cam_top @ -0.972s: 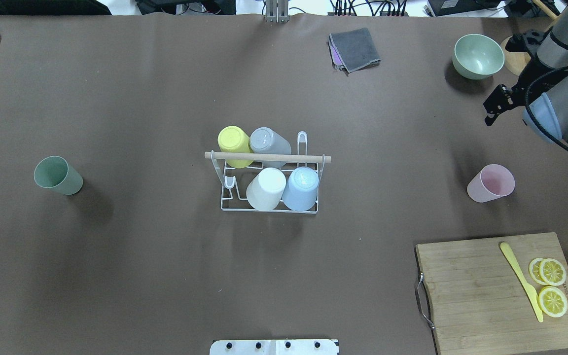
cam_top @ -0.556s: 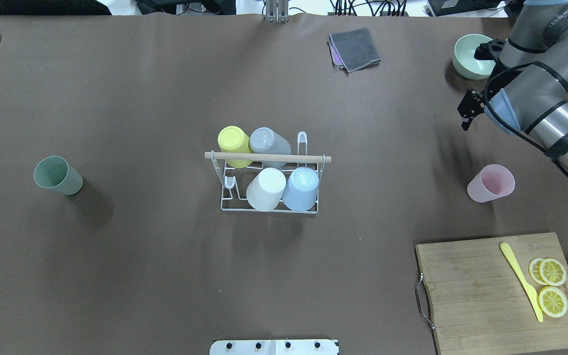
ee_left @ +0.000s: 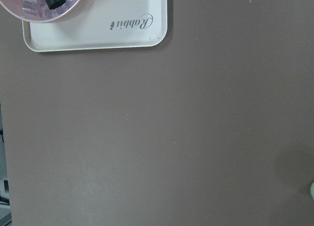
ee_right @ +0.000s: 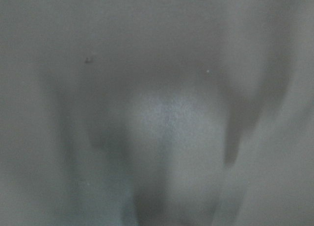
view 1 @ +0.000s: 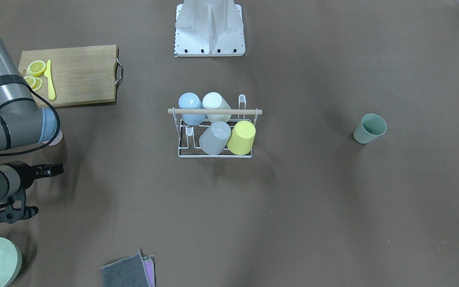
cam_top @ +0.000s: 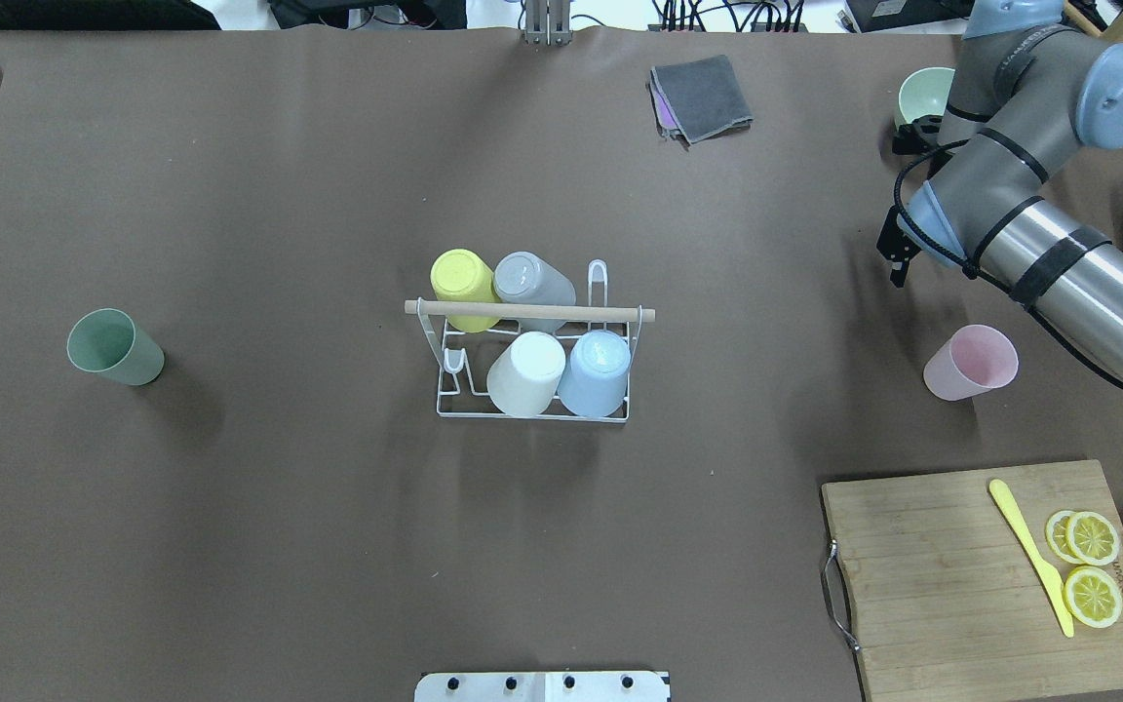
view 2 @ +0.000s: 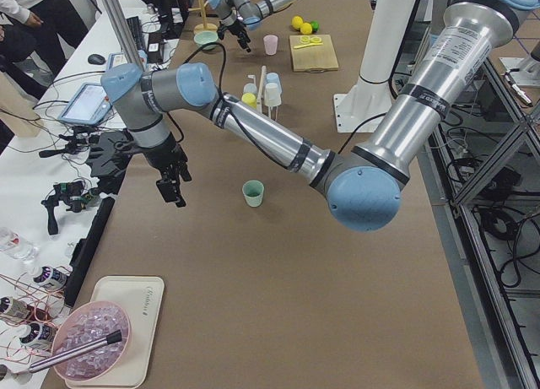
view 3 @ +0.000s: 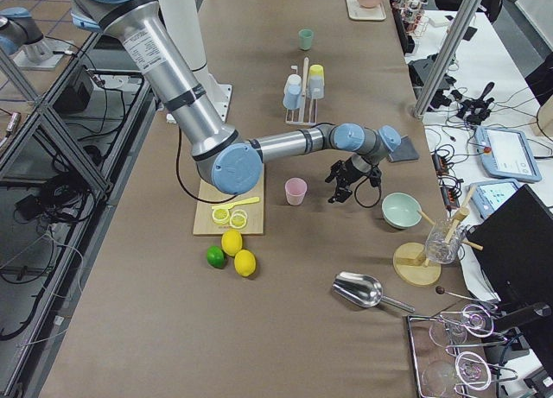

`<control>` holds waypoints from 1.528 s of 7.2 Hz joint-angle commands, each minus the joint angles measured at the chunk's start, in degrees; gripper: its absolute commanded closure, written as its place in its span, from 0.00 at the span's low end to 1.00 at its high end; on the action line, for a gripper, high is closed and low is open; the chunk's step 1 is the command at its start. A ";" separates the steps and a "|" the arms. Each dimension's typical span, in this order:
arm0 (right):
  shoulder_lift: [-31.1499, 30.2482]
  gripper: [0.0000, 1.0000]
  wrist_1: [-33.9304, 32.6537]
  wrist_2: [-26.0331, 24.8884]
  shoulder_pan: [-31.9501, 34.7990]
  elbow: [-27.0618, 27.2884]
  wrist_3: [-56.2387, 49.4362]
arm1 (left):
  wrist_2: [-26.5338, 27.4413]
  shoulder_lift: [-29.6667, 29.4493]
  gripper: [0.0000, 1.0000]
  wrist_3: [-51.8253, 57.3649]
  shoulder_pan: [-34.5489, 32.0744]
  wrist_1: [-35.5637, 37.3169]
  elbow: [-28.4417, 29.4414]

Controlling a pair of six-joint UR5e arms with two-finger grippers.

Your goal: Place cup on cup holder

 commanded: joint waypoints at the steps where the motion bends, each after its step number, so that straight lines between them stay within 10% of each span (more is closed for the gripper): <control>1: 0.78 0.01 -9.81 1.60 0.05 -0.33 -7.22 | -2.81 -9.83 0.03 -3.55 2.48 0.09 12.12; 4: 0.00 0.01 -16.44 4.59 0.23 -0.59 -11.82 | -3.61 -16.02 0.03 -3.83 4.59 -0.44 20.08; 11: -0.97 0.02 -17.77 8.55 -1.00 -3.75 -11.83 | -7.18 -9.80 0.03 -18.41 16.54 -13.10 21.15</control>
